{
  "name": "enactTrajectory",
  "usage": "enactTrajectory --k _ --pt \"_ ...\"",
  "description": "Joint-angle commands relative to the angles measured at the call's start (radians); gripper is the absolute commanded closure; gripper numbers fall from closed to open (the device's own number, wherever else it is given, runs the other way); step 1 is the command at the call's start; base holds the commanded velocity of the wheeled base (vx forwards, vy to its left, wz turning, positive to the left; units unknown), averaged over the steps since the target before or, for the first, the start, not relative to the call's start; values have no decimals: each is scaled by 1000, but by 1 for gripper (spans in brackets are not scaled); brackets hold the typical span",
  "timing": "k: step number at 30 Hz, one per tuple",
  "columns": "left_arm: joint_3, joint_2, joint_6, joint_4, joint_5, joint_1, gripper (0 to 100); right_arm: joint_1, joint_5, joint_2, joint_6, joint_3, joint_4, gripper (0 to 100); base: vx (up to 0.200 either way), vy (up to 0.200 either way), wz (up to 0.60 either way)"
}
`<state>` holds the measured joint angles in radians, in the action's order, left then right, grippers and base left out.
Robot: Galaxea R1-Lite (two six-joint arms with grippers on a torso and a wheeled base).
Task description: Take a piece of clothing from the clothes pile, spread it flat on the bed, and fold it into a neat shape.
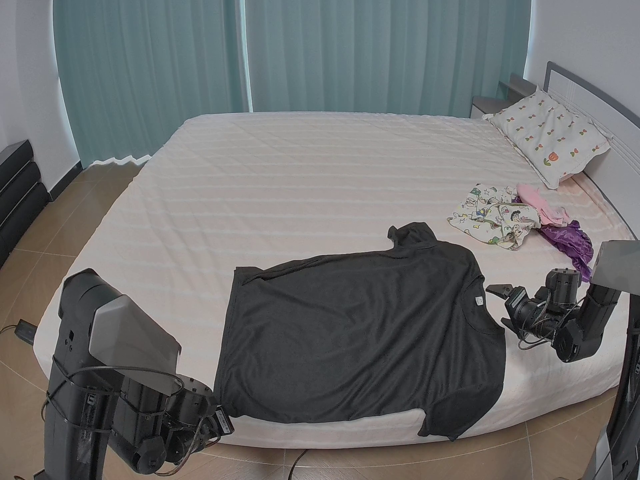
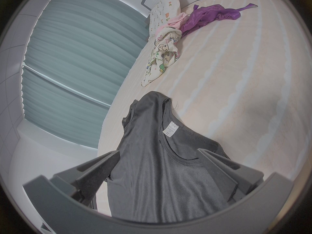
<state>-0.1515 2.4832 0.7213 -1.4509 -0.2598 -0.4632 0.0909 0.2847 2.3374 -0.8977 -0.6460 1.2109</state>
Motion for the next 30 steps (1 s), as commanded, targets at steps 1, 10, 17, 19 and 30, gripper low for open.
enactTrajectory --k 1,10,17,19,30 --pt "32 -9 -13 1 1 11 100 0 1 3 0 3 -1 0 0 0 0" --pt "53 -13 -82 0 -4 77 100 0 1 8 20 6 -2 0 0 0 0" --pt "86 -6 -151 0 -3 101 100 0 1 8 29 6 -8 0 0 0 0" --pt "86 -4 -152 0 -3 101 100 0 1 10 36 8 -8 0 0 0 0" --pt "84 0 -152 0 5 101 0 0 1 16 43 8 -8 0 0 0 0"
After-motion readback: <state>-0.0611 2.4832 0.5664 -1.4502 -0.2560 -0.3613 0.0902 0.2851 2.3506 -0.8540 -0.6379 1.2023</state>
